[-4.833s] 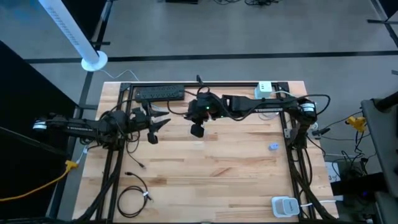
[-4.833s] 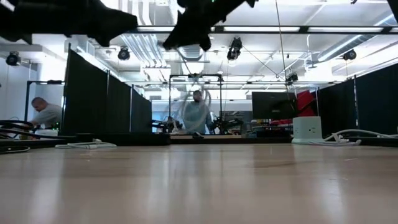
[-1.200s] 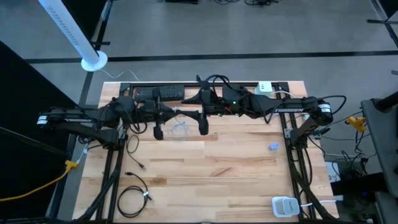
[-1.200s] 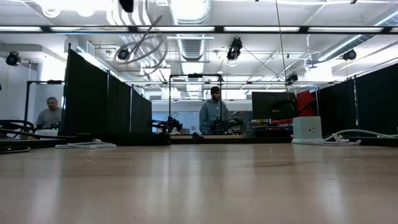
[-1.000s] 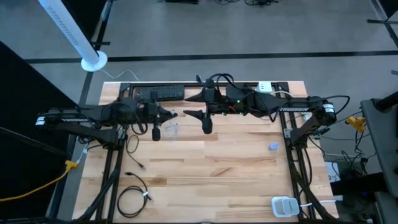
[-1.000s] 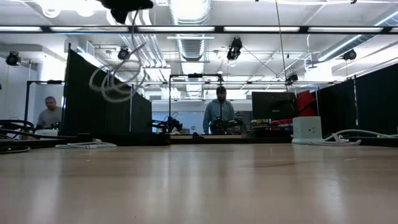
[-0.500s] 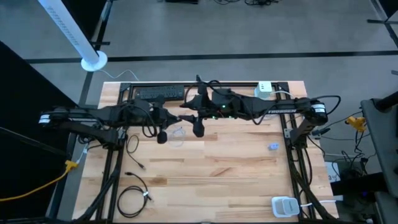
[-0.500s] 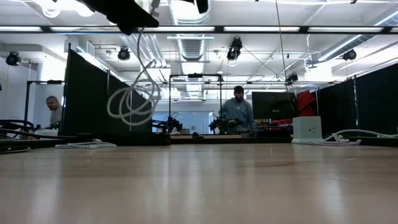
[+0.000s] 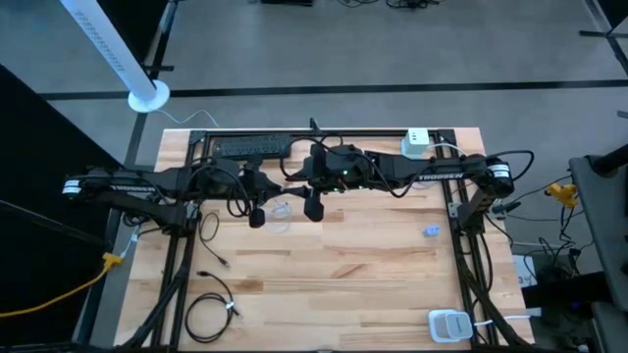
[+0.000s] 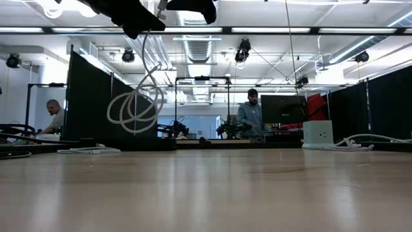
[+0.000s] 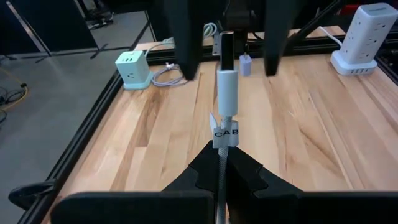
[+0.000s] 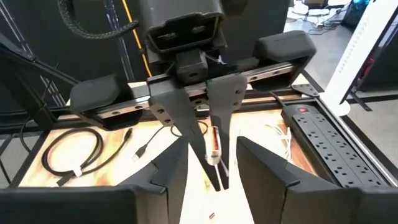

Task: Insert USB
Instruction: Insert the white charger cable into the purple charger adaptor

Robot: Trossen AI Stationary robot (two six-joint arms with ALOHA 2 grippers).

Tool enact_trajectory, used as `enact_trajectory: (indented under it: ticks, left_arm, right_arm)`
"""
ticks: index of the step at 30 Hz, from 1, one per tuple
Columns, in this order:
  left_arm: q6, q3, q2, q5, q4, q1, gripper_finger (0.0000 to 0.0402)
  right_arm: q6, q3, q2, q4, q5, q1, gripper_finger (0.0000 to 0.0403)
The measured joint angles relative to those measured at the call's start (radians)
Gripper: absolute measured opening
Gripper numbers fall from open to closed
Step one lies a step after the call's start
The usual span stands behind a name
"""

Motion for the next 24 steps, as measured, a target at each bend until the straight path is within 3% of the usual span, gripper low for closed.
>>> enact_trajectory:
  ticks: [8,15,24]
  left_arm:
    - [0.0,0.0,0.002,0.004,-0.002,0.0,0.0]
    - [0.006,-0.001,-0.005,0.004,0.027,0.0,0.0008]
    - [-0.026,-0.002,-0.042,0.005,0.084,0.0,0.0072]
  right_arm:
    - [0.012,0.0,0.0,0.001,-0.024,-0.003,0.0009]
    - [0.035,0.001,0.0,0.004,-0.016,-0.003,0.0003]
    - [0.034,0.003,-0.006,0.041,-0.014,-0.003,0.0001]
